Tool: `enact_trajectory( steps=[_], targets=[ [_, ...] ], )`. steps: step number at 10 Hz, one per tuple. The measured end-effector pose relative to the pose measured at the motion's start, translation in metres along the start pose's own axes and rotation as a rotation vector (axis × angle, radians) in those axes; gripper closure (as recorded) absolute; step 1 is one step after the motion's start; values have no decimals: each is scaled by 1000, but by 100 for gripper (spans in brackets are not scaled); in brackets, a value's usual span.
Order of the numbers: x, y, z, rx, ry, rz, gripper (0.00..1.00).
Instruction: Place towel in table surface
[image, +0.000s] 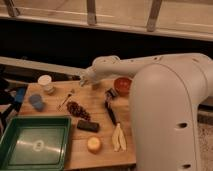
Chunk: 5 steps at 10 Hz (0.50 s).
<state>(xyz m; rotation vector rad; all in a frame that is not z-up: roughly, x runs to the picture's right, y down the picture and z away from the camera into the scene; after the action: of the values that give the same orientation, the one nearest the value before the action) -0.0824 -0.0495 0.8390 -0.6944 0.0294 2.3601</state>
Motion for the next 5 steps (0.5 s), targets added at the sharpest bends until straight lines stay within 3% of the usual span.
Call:
enact_trajectory(
  steps=[3,5],
  targets=[
    [-11,-37,-10,42,-7,65,97],
    [-8,-47,-2,70,13,83,78]
  ],
)
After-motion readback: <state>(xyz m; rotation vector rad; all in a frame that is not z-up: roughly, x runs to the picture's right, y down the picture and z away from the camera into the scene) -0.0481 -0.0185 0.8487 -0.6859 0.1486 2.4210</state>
